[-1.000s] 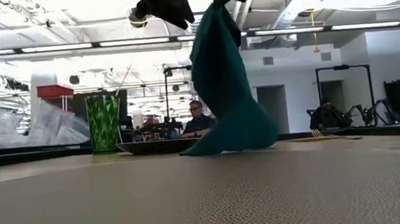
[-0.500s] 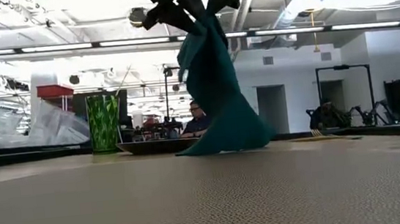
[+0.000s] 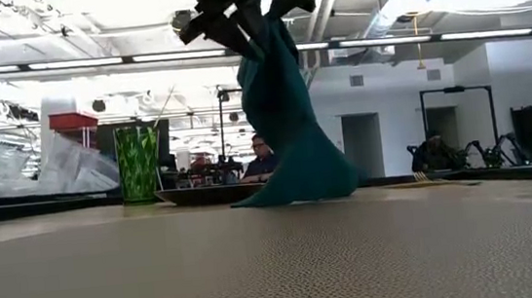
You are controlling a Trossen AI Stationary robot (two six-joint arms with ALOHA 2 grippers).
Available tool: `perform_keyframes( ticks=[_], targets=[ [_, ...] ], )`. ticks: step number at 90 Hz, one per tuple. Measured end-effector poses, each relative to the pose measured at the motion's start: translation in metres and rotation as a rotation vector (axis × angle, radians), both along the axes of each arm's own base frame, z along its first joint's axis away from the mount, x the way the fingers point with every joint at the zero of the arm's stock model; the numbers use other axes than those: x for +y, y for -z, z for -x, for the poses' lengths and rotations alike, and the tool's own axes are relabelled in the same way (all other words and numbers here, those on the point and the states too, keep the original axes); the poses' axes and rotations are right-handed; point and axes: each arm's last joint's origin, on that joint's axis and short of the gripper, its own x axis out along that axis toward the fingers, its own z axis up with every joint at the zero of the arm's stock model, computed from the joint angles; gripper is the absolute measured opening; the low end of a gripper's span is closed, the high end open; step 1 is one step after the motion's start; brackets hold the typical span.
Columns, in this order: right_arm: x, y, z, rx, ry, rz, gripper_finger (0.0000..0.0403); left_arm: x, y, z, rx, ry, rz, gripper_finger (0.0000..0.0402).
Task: Set table place
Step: Fold the green napkin
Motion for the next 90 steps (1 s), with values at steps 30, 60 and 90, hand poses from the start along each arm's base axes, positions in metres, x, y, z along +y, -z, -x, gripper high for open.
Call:
perform_keyframes(
  ticks=[30,60,90],
  targets=[
    [-0.001,-0.002,-0.002,-0.026,-0.001,0.01,0.0,0.01,0.011,0.005,0.058,-0.185,-0.047,0.01],
    [-0.002,-0.001,-0.001,-0.016,-0.012,0.019,0.0,0.017,0.002,0.007,0.083,-0.178,-0.092,0.0002],
    [-0.015,0.003,0.009,0.049,0.026,-0.003,0.0,-0.004,-0.052,0.027,0.15,-0.211,-0.261,0.0]
  ],
)
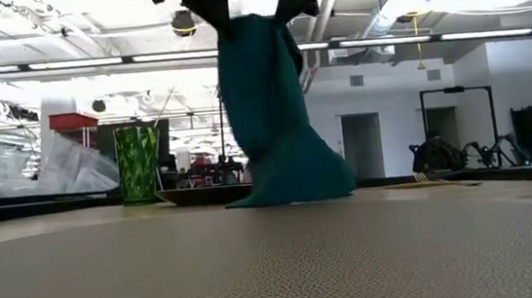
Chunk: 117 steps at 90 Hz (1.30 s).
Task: Set table place
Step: Fold the green napkin
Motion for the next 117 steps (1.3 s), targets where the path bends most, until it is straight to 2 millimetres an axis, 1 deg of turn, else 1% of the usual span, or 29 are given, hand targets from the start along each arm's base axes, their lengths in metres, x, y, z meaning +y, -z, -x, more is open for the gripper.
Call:
perform_keyframes(
  ticks=[6,13,26,34,50,60,68,76,83,93,104,111,117],
  targets=[
    [0.003,0.001,0.001,0.022,-0.001,-0.013,0.0,-0.001,-0.005,0.003,0.024,0.016,-0.006,0.0],
    [0.012,0.003,0.003,0.062,-0.017,-0.03,0.0,-0.003,-0.006,0.006,0.067,0.03,-0.003,0.0],
    [0.035,-0.001,0.012,0.134,-0.055,-0.064,0.0,-0.007,-0.002,0.015,0.187,0.06,0.028,0.0],
    [0.051,-0.005,0.019,0.163,-0.053,-0.091,0.0,-0.014,-0.001,0.021,0.261,0.09,0.03,0.0],
    [0.086,-0.022,0.03,0.116,-0.043,-0.13,0.0,-0.028,-0.007,0.03,0.233,0.147,0.095,0.0],
    [0.106,-0.029,0.035,0.09,-0.041,-0.164,0.0,-0.038,-0.013,0.036,0.217,0.193,0.115,0.0],
    [0.118,-0.033,0.037,0.074,-0.021,-0.19,0.0,-0.042,-0.019,0.043,0.202,0.226,0.121,0.0],
    [0.126,-0.033,0.036,0.064,0.005,-0.171,0.0,-0.042,-0.027,0.049,0.158,0.238,0.123,0.0],
    [0.126,-0.033,0.033,0.046,0.015,-0.155,0.0,-0.039,-0.028,0.049,0.188,0.285,0.136,0.0],
    [0.117,-0.036,0.027,-0.024,0.041,-0.148,0.0,-0.036,-0.026,0.047,0.263,0.377,0.148,0.0014],
    [0.104,-0.033,0.007,-0.111,0.058,-0.131,0.0,-0.037,-0.025,0.051,0.308,0.404,0.179,0.0045],
    [0.098,-0.021,-0.013,-0.126,0.032,-0.111,0.0,-0.038,-0.022,0.059,0.377,0.373,0.201,0.0066],
    [0.093,-0.008,-0.028,-0.113,-0.006,-0.114,0.0,-0.039,-0.023,0.059,0.336,0.346,0.216,0.0082]
  ],
)
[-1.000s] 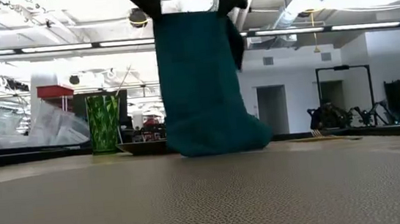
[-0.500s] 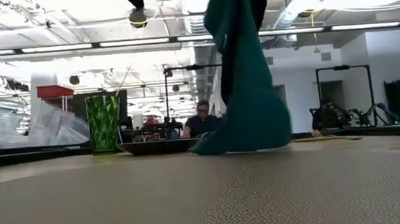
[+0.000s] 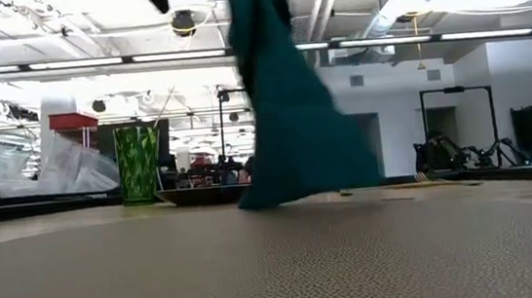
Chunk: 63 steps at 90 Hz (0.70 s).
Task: Set table place
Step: Fold the green napkin
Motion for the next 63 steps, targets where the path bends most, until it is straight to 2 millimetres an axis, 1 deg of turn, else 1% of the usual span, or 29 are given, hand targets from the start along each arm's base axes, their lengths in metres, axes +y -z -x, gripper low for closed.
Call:
perform_keyframes(
  ticks=[11,18,25,35,42,50,55,63],
  targets=[
    [-0.01,0.027,-0.027,0.02,-0.075,-0.038,0.0,-0.002,-0.003,0.0,-0.067,-0.061,0.0,0.0107],
    [-0.018,0.038,-0.037,0.017,-0.108,-0.055,0.0,-0.001,-0.002,0.0,-0.079,-0.11,0.01,0.0117],
    [-0.028,0.047,-0.043,0.019,-0.127,-0.061,0.0,-0.001,0.0,-0.002,-0.106,-0.159,0.021,0.0123],
    [-0.042,0.048,-0.042,0.008,-0.13,-0.043,0.0,0.001,0.006,-0.002,-0.165,-0.295,0.014,0.0128],
    [-0.053,0.046,-0.041,-0.016,-0.115,-0.031,0.0,0.001,0.013,-0.003,-0.214,-0.414,0.044,0.0128],
    [-0.065,0.043,-0.04,-0.044,-0.089,-0.022,0.0,0.0,0.022,-0.007,-0.345,-0.578,0.057,0.0128],
    [-0.072,0.042,-0.038,-0.057,-0.069,-0.022,0.0,-0.004,0.029,-0.012,-0.427,-0.611,0.025,0.0128],
    [-0.081,0.04,-0.035,-0.067,-0.039,-0.026,0.0,-0.007,0.04,-0.018,-0.48,-0.625,0.004,0.0128]
  ],
)
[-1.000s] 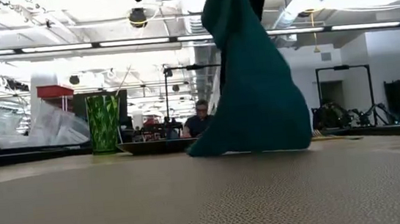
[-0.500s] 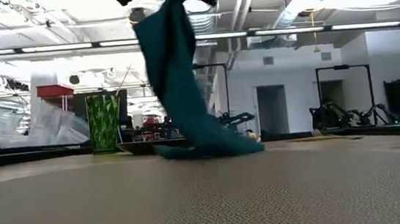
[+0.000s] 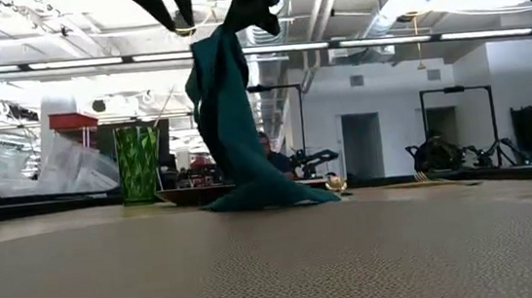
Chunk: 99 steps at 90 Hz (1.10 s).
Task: Set table place
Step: Fold the green napkin
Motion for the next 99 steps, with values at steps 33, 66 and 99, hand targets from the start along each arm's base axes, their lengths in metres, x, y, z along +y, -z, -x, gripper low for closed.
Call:
perform_keyframes(
  ticks=[33,66,99],
  targets=[
    [-0.008,0.002,0.0,-0.001,-0.027,0.041,0.0,0.008,0.007,-0.01,-0.008,0.051,-0.041,0.0128],
    [-0.008,0.003,0.001,0.007,-0.054,0.062,0.0,0.009,0.021,-0.015,0.097,0.042,-0.059,0.0127],
    [-0.006,0.002,0.0,-0.014,-0.101,0.043,0.0,0.014,0.036,-0.024,0.198,0.037,-0.088,0.0127]
  ],
)
